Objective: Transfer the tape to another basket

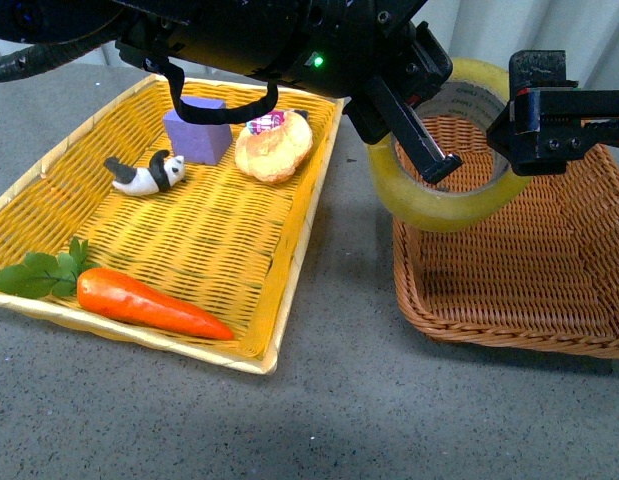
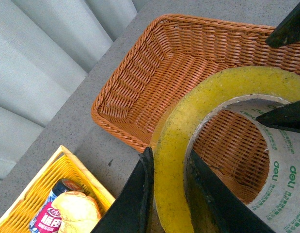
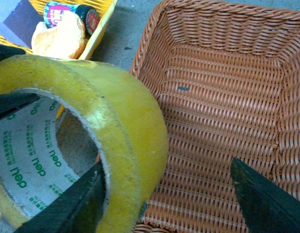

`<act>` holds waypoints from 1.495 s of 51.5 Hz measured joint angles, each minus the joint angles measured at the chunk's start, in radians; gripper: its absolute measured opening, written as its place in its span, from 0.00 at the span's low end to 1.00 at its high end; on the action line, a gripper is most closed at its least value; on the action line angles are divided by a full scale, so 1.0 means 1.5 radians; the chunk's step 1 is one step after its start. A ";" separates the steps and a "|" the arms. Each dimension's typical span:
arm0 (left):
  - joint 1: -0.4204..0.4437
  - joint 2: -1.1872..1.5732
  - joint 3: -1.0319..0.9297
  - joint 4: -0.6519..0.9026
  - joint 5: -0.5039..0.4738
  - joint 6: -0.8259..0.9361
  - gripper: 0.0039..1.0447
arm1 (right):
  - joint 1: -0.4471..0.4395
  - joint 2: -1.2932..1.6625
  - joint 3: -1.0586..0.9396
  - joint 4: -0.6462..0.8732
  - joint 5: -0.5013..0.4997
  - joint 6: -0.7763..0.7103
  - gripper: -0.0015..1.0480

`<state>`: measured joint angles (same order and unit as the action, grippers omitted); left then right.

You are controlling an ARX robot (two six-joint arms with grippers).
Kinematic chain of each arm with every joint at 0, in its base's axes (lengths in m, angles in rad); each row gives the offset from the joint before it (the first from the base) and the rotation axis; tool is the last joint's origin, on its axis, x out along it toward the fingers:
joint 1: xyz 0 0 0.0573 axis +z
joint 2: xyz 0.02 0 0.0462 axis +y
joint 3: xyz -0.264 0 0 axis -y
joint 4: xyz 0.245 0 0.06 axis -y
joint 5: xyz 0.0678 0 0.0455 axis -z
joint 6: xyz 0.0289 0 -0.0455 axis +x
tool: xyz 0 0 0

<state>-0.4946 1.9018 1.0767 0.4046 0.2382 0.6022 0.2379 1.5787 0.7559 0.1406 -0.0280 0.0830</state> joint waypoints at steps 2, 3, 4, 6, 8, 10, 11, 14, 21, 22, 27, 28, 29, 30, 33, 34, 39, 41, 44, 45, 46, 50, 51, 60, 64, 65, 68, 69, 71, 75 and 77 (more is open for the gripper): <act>0.000 0.000 0.000 0.000 -0.001 0.000 0.14 | 0.001 0.000 0.000 -0.002 -0.002 0.001 0.62; 0.000 0.000 0.000 0.000 -0.001 0.000 0.14 | 0.001 0.000 0.000 -0.004 -0.005 0.002 0.58; -0.001 0.000 0.000 0.000 0.000 0.000 0.14 | 0.001 0.000 0.000 -0.005 -0.007 0.003 0.55; -0.002 0.000 0.000 0.000 0.000 0.000 0.14 | 0.002 0.000 0.000 -0.007 -0.011 0.004 0.47; -0.003 0.000 0.000 0.000 0.000 0.000 0.14 | 0.003 0.000 0.000 -0.009 -0.016 0.007 0.38; -0.003 0.000 0.000 0.000 0.000 0.000 0.14 | 0.004 0.000 0.000 -0.010 -0.018 0.008 0.34; -0.003 0.000 0.000 0.000 0.000 0.000 0.14 | 0.004 0.000 0.000 -0.011 -0.020 0.009 0.30; -0.004 0.000 0.000 0.000 0.002 -0.003 0.14 | 0.005 0.000 0.000 -0.011 -0.016 0.013 0.23; -0.008 0.000 0.004 -0.001 -0.004 -0.013 0.13 | 0.005 0.004 0.000 -0.011 -0.009 0.027 0.16; -0.010 0.000 0.008 -0.017 -0.020 -0.013 0.13 | 0.005 0.004 0.000 -0.011 -0.009 0.029 0.15; -0.021 -0.004 0.023 -0.071 -0.077 -0.019 0.14 | 0.005 0.008 0.000 -0.012 -0.009 0.030 0.15; -0.022 -0.004 0.023 -0.072 -0.079 -0.019 0.17 | 0.005 0.010 0.000 -0.012 -0.010 0.030 0.15; -0.022 -0.004 0.023 -0.072 -0.080 -0.019 0.19 | 0.004 0.011 0.000 -0.012 -0.010 0.030 0.15; -0.022 -0.004 0.023 -0.072 -0.080 -0.017 0.23 | 0.003 0.011 0.000 -0.011 -0.009 0.027 0.15; -0.022 -0.004 0.023 -0.072 -0.082 -0.018 0.30 | 0.001 0.011 0.000 -0.010 -0.009 0.020 0.15; -0.021 -0.004 0.023 -0.072 -0.083 -0.018 0.33 | -0.001 0.011 0.000 -0.010 -0.010 0.017 0.15; -0.018 -0.007 0.022 -0.066 -0.091 -0.019 0.47 | -0.011 0.019 0.000 -0.005 0.003 0.012 0.15; -0.012 -0.010 0.020 -0.059 -0.108 -0.022 0.56 | -0.022 0.028 0.000 -0.004 0.019 0.007 0.15; -0.002 -0.016 0.017 -0.052 -0.113 -0.037 0.65 | -0.034 0.040 0.000 -0.003 0.028 0.001 0.15; 0.002 -0.017 0.017 -0.049 -0.116 -0.042 0.68 | -0.039 0.045 0.000 -0.002 0.029 -0.001 0.15; 0.004 -0.019 0.016 -0.048 -0.118 -0.046 0.70 | -0.042 0.047 0.000 -0.002 0.030 -0.001 0.15; 0.018 -0.025 0.013 -0.034 -0.127 -0.076 0.82 | -0.057 0.064 0.000 0.004 0.030 -0.006 0.15; 0.021 -0.027 0.011 -0.030 -0.131 -0.085 0.85 | -0.061 0.069 0.001 0.006 0.030 -0.006 0.15; 0.042 -0.038 -0.011 -0.006 -0.161 -0.143 0.93 | -0.089 0.122 0.024 0.013 0.019 -0.015 0.15; 0.051 -0.043 -0.021 0.001 -0.171 -0.163 0.94 | -0.098 0.145 0.038 0.016 0.016 -0.020 0.15; 0.055 -0.045 -0.025 0.003 -0.176 -0.169 0.94 | -0.100 0.153 0.042 0.017 0.014 -0.020 0.15; 0.063 -0.050 -0.032 0.007 -0.183 -0.181 0.94 | -0.106 0.168 0.051 0.017 0.014 -0.020 0.15; 0.067 -0.052 -0.035 0.009 -0.188 -0.185 0.94 | -0.108 0.176 0.054 0.018 0.014 -0.020 0.15; 0.072 -0.056 -0.040 0.014 -0.195 -0.192 0.94 | -0.111 0.186 0.058 0.018 0.013 -0.020 0.15; 0.085 -0.066 -0.052 0.021 -0.206 -0.207 0.94 | -0.118 0.212 0.067 0.019 0.007 -0.017 0.15; 0.090 -0.072 -0.057 0.022 -0.209 -0.210 0.94 | -0.122 0.224 0.070 0.018 0.003 -0.014 0.15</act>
<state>-0.3603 1.7939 0.9913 0.4374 -0.0757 0.2878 0.0555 1.9141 0.8616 0.1669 -0.0235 0.0616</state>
